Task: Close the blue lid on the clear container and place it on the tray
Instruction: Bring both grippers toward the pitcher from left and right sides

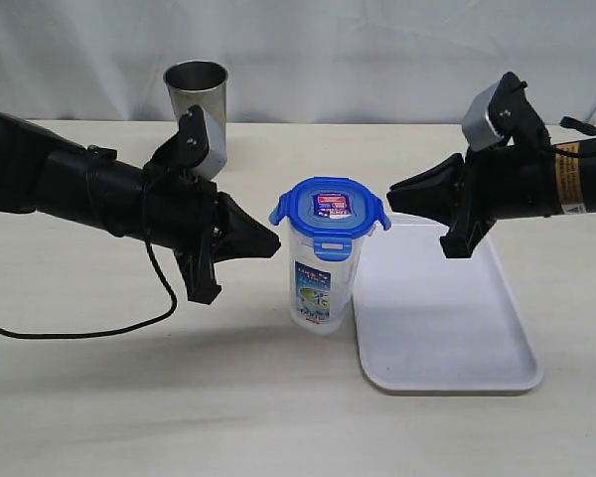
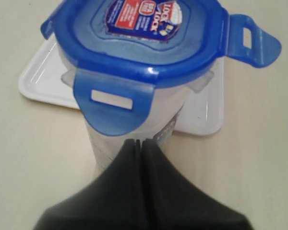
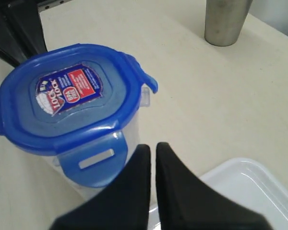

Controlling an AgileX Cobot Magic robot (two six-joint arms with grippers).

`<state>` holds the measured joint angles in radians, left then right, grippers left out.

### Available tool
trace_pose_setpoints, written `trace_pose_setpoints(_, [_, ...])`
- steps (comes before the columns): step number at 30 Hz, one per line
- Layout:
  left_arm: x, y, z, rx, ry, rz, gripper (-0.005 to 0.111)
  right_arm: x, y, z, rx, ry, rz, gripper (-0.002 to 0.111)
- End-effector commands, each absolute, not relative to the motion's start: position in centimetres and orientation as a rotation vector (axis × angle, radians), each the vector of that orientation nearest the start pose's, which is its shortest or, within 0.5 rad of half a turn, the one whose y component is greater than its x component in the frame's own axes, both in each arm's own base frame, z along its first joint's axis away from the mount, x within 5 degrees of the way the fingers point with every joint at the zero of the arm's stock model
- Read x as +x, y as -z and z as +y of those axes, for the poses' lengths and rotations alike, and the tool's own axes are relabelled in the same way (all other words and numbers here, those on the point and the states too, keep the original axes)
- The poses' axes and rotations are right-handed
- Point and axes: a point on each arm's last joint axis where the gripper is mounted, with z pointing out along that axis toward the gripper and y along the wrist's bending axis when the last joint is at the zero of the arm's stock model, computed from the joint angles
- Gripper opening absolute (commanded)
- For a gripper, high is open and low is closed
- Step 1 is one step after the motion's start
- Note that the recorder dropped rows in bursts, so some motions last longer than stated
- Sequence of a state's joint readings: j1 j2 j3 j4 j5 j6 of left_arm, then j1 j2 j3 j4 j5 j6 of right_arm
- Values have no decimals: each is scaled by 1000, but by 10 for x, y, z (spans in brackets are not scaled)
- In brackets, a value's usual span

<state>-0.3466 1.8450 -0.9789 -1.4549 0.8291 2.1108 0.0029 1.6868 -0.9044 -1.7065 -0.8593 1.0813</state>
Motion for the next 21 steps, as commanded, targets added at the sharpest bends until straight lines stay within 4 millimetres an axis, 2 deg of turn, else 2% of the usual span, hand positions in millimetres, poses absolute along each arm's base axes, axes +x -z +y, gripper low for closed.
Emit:
trace_pose_setpoints(1, [304,-177,-182,1416,804,1729,0,315,-211,70,-1095,-633,1852,4])
trace_pose_setpoints(6, [304,-177,-182,1410,806,1730,0,320,-214,70,-1012,-632,1835,4])
trace_pose_setpoints(9, [304,-177,-182,1410,806,1730,0,323,-207,70,-1003,-642,1845,4])
trace_pose_setpoints(13, [304,-177,-182,1411,811,1728,0,325,-199,70,-1006,-652,1858,4])
trace_pose_setpoints(21, [304,-177,-182,1409,811,1728,0,321,-201,73,-1053,-700,1832,4])
